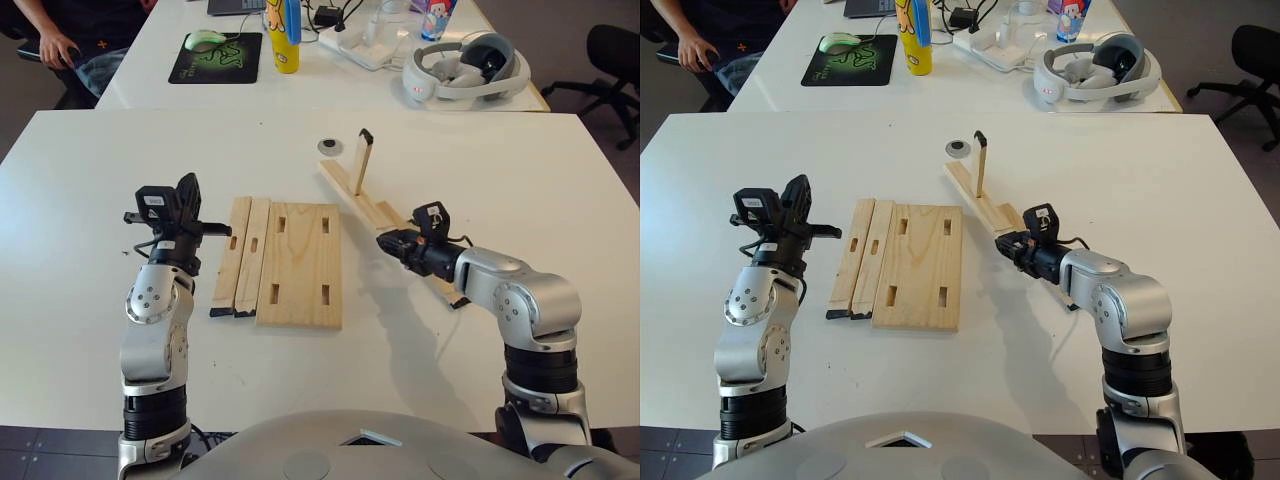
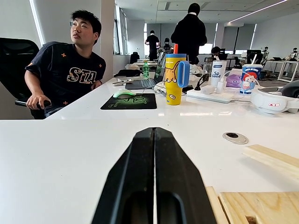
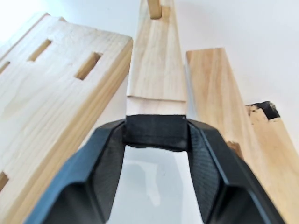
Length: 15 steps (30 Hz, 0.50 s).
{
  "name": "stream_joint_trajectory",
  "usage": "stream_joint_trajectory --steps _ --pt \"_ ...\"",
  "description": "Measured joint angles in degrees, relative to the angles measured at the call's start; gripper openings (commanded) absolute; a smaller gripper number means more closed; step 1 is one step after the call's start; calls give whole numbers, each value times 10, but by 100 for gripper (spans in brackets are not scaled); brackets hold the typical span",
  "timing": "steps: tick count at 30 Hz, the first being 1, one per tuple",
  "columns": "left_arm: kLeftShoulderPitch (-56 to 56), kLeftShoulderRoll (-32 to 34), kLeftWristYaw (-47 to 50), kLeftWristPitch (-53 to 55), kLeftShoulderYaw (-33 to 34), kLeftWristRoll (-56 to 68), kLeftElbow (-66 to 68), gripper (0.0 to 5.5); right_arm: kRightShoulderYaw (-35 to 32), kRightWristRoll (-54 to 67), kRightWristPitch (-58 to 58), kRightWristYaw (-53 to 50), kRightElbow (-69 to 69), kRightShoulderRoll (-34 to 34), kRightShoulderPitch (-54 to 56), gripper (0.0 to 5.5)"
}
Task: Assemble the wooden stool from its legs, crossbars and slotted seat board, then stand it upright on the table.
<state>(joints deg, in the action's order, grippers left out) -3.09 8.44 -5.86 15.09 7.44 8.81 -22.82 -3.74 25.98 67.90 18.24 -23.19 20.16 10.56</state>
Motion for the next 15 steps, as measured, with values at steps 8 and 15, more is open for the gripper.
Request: stream_joint_trajectory --steps 8,15 --pt "11 1 -8 9 2 14 1 0 -30 39 -65 23 -22 -26 0 193" --pt "49 -59 -21 144 47 264 -17 73 -12 49 -157 86 -57 -13 1 193"
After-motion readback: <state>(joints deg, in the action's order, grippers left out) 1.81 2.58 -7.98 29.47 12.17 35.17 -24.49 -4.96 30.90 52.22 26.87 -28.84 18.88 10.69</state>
